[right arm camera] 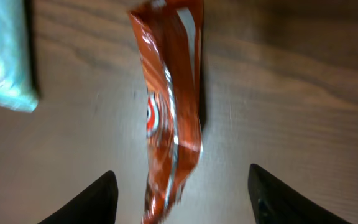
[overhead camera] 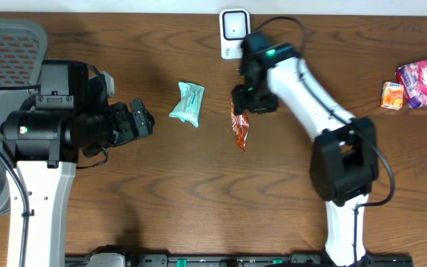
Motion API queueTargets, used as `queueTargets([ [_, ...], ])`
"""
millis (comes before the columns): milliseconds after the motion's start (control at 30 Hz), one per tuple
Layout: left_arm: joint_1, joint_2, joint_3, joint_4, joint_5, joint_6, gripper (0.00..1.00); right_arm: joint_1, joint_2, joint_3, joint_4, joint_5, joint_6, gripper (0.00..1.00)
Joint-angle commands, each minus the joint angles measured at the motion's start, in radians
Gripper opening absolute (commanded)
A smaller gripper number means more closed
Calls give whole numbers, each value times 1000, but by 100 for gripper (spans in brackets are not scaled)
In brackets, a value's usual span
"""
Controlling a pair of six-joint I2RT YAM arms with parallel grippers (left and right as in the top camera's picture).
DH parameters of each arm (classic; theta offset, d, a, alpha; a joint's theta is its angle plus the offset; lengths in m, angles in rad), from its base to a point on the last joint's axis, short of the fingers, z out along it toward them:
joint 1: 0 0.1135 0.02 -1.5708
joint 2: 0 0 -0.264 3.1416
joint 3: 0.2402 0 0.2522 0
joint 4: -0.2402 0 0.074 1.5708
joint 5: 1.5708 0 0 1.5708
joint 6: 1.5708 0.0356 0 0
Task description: Scan the item barcode
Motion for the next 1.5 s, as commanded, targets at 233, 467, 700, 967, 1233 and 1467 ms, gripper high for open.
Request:
queueTargets([
  [233, 5, -1, 11, -4, -3, 2, 98, 156, 49, -5, 75, 374, 191, 67],
  [467, 5, -1, 11, -4, -3, 2, 98, 174, 134, -5, 102, 373, 202, 79],
  [700, 5, -1, 11, -4, -3, 2, 98, 158, 175, -5, 94, 353, 201, 86],
  [967, 5, -1, 11, -4, -3, 2, 98, 122, 179, -7, 86, 261, 177, 60],
  [1233, 5, -1, 11, -4, -3, 3, 98, 116, 179, -26, 76, 249, 164, 33],
  [1467, 5, -1, 11, -4, -3, 3, 98, 90, 179, -26, 85, 138, 120, 1],
])
